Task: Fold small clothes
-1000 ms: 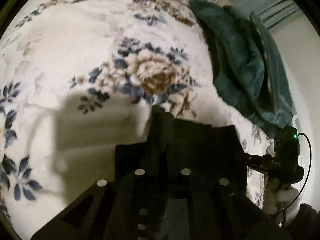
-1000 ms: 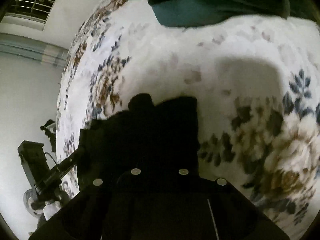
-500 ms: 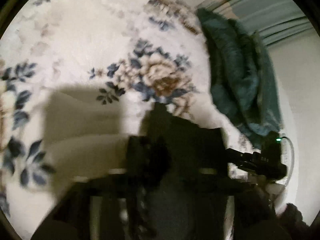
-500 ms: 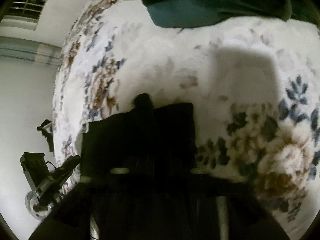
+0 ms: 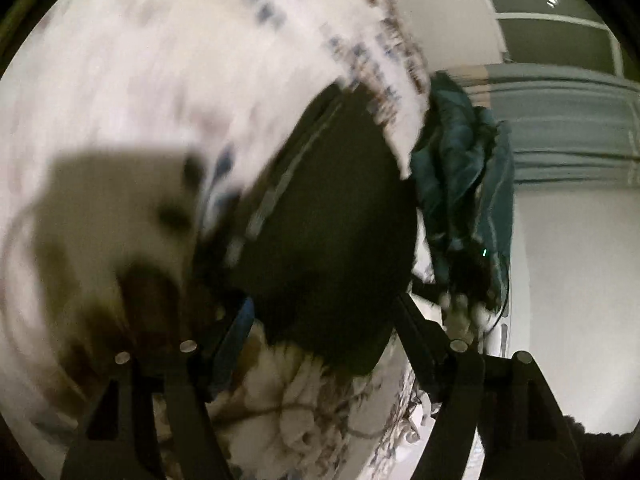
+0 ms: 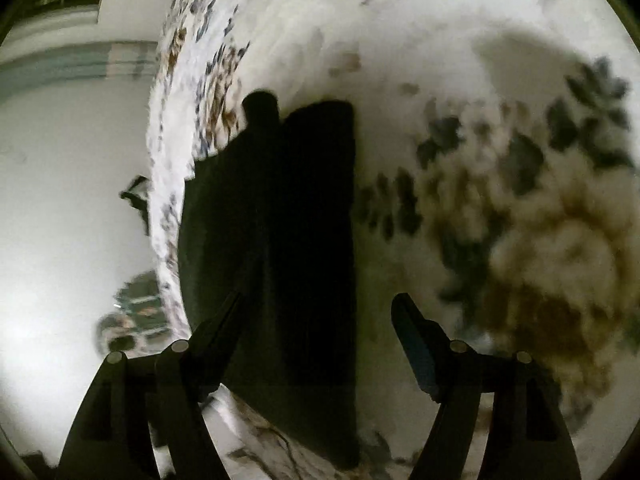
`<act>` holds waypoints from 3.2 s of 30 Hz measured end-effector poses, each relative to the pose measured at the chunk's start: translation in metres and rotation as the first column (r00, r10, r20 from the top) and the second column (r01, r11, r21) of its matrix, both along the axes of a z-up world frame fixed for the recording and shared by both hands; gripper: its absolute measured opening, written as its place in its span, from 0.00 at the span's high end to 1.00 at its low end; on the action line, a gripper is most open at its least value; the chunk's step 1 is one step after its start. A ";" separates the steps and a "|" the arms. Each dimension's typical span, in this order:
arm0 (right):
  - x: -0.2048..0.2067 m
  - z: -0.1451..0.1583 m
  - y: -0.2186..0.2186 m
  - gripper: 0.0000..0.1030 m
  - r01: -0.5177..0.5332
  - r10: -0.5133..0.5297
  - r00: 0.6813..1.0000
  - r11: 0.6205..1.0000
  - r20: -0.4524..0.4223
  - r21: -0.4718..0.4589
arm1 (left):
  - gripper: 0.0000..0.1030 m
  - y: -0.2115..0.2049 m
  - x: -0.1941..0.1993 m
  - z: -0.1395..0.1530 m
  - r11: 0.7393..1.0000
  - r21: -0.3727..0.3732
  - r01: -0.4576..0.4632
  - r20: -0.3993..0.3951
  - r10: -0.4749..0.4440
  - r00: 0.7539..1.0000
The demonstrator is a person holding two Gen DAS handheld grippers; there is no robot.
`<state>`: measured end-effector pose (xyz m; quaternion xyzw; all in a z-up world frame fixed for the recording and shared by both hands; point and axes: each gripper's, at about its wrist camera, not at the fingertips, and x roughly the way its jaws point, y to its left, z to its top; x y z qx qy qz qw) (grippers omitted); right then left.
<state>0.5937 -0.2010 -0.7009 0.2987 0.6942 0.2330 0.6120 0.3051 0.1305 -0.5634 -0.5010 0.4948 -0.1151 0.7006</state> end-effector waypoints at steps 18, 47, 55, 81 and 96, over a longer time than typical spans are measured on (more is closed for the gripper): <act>0.016 -0.038 0.047 0.77 0.025 -0.030 0.999 0.994 0.045 0.108 | 0.76 -0.004 0.073 -0.001 0.985 -0.030 -0.172 0.054 0.173 0.983; -0.339 0.015 -0.004 0.45 0.152 -0.182 0.952 0.979 -0.247 -0.137 | 0.40 0.073 -0.041 0.059 0.904 0.418 0.083 -0.073 -0.058 0.996; -0.204 0.027 -0.022 0.39 0.136 -0.128 0.990 0.972 0.053 -0.192 | 0.20 0.045 -0.111 -0.027 0.821 0.551 0.153 -0.176 -0.065 0.982; -0.107 0.046 0.002 0.54 0.054 -0.031 0.994 0.970 0.100 -0.237 | 0.00 0.038 -0.103 0.022 0.725 0.679 0.117 -0.276 0.104 0.955; -0.251 0.047 -0.019 0.94 0.134 -0.131 0.991 0.950 0.029 -0.283 | 0.00 0.029 -0.065 0.025 0.703 0.704 0.102 -0.234 0.094 0.968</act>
